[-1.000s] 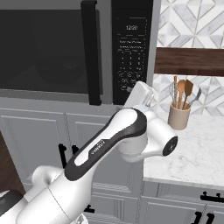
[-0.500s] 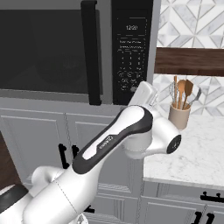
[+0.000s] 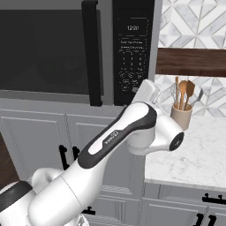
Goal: Pick the broccoli from the sink and place it in the bowl. Then pick the bowl and place it in the microwave. Then close the microwave door and press the start button.
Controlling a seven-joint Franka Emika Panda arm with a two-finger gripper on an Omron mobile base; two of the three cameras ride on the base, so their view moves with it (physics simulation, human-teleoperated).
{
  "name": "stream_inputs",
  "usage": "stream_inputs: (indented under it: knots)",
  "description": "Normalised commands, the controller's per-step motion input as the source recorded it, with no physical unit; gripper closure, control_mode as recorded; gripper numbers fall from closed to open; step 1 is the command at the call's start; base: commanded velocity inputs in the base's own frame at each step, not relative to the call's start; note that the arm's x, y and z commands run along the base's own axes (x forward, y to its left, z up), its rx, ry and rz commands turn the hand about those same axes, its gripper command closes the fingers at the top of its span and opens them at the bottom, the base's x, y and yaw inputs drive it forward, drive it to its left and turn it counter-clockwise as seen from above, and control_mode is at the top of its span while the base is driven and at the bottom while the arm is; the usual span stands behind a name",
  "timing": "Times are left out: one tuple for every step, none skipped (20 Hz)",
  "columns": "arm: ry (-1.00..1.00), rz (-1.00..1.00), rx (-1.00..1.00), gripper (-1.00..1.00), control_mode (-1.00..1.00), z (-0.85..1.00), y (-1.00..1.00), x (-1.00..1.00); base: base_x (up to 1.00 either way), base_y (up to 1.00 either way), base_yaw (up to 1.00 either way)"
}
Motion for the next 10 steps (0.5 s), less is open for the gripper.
stream_inputs:
  knots:
    - [0.00, 0.00, 0.00, -1.00, -1.00, -0.06, -0.09, 0.15, 0.00, 0.00, 0.00]
    - [0.00, 0.00, 0.00, -1.00, -1.00, -0.07, -0.09, 0.21, 0.00, 0.00, 0.00]
    - [0.00, 0.00, 0.00, -1.00, -1.00, -0.09, -0.06, 0.22, 0.00, 0.00, 0.00]
    - [0.00, 0.00, 0.00, -1.00, -1.00, -0.11, -0.05, 0.23, 0.00, 0.00, 0.00]
    - [0.00, 0.00, 0.00, -1.00, -1.00, -0.14, 0.00, 0.11, 0.00, 0.00, 0.00]
    - [0.00, 0.00, 0.00, -1.00, -1.00, -0.19, 0.00, 0.00, 0.00, 0.00, 0.00]
    - [0.00, 0.00, 0.00, -1.00, -1.00, -0.23, 0.04, -0.19, 0.00, 0.00, 0.00]
    - [-0.03, 0.00, -0.04, -1.00, -1.00, -0.29, 0.27, -0.54, 0.00, 0.00, 0.00]
    - [-0.05, 0.00, -0.06, -1.00, -1.00, -0.31, 0.44, -0.74, 0.00, 0.00, 0.00]
    - [-0.06, 0.00, -0.06, -1.00, -1.00, -0.28, 0.50, -0.87, 0.00, 0.00, 0.00]
